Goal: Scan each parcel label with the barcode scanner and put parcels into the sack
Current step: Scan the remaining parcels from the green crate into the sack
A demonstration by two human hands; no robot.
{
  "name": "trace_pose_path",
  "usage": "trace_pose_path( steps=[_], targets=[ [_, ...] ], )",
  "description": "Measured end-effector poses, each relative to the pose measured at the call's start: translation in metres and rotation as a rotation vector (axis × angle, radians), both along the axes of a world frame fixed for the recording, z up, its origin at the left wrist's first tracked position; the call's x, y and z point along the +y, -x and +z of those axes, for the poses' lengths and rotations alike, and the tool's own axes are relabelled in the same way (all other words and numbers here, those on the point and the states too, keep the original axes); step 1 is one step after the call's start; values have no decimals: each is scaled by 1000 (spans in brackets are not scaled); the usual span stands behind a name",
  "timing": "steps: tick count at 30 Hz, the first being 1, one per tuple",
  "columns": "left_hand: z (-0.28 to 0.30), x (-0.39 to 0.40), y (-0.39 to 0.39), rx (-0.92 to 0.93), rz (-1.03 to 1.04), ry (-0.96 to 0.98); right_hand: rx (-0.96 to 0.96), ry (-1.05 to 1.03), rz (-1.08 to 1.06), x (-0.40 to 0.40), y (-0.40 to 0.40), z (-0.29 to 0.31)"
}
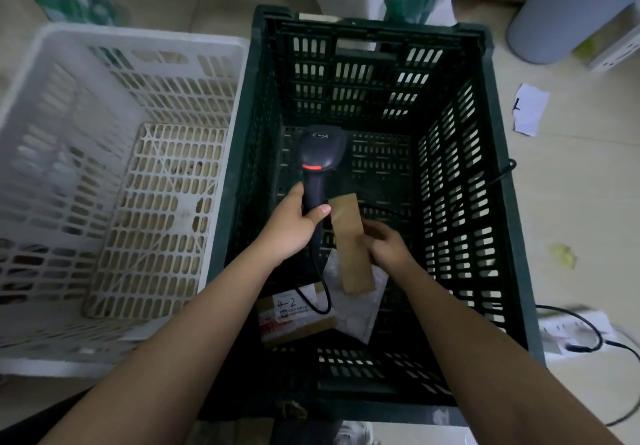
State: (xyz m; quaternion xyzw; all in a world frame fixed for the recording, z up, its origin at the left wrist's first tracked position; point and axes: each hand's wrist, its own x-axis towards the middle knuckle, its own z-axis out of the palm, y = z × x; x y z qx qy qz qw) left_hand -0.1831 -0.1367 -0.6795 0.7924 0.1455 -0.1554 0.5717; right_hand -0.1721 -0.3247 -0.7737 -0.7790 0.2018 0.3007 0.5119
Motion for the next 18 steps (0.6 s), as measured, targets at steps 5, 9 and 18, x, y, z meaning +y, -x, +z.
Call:
trace_pose_path(
  steps=[5,9,18],
  targets=[
    [3,2,2,-3,-15,-9,-306,295,232,-7,-4,12],
    [5,2,5,2,-16,-29,-280,433,451,8,-4,15],
    [29,1,8,5,-37,2,-226,306,276,1,-2,45]
  ],
)
